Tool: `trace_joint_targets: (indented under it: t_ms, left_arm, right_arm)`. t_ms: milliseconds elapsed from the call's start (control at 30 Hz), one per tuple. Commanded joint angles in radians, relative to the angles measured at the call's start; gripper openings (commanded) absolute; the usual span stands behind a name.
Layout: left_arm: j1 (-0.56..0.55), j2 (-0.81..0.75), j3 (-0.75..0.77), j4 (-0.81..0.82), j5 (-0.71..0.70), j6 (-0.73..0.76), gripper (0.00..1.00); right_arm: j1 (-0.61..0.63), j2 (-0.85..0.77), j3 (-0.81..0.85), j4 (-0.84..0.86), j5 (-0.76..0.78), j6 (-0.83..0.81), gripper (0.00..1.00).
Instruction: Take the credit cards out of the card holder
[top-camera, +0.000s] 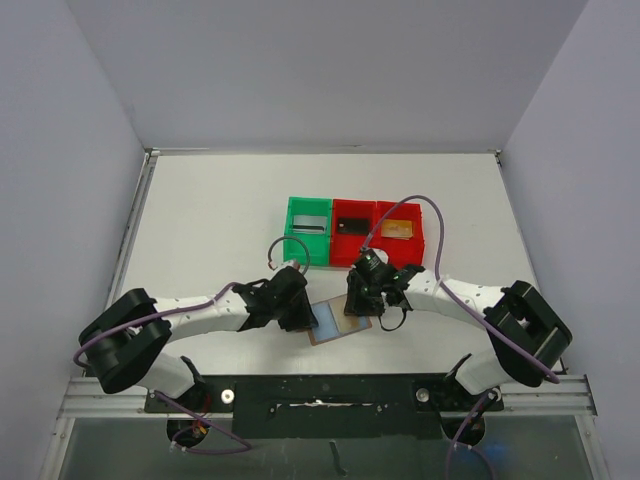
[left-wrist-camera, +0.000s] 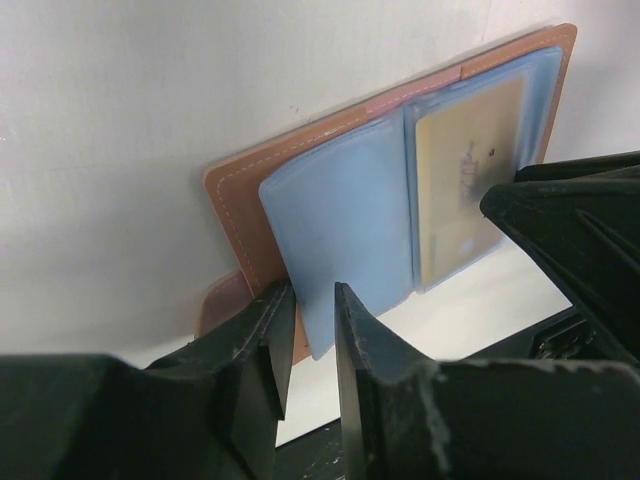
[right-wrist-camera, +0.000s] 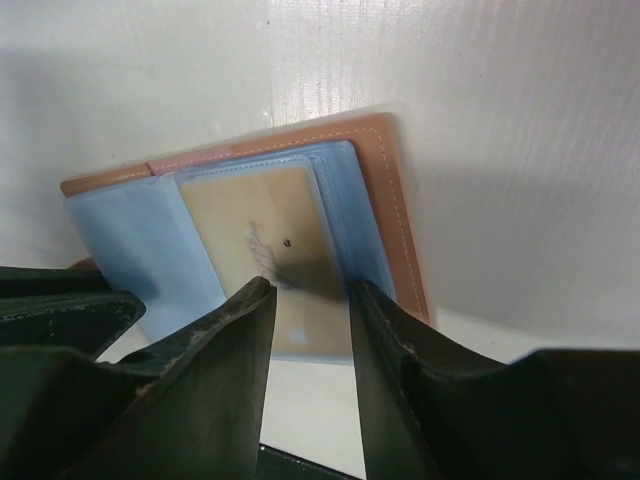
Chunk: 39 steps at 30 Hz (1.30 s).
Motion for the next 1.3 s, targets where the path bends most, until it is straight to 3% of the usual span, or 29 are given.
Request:
trace_joint_targets:
  t_ms: [0, 333, 700, 900, 1267]
  left_arm:
    - [-0.005, 0.012, 0.035, 0.007, -0.006, 0.031, 0.20]
    - [-0.005, 0.023, 0.043, 0.002, -0.005, 0.047, 0.13]
    - [-0.005, 0.022, 0.054, -0.015, -0.014, 0.060, 0.10]
    - [-0.005, 0.026, 0.061, -0.016, -0.015, 0.068, 0.09]
    - [-0.005, 0.025, 0.066, -0.007, -0.004, 0.078, 0.07]
  right_arm:
    - [0.005, -0.009, 0.018, 0.056, -0.039, -0.014, 0.34]
    - [0.005, -0.022, 0.031, 0.030, -0.038, -0.025, 0.14]
    - [0.022, -0.037, 0.072, -0.057, 0.025, -0.051, 0.07]
    - [0.023, -0.075, 0.058, -0.028, -0.006, -0.051, 0.07]
    - [0.023, -0.103, 0.037, 0.062, -0.109, -0.051, 0.26]
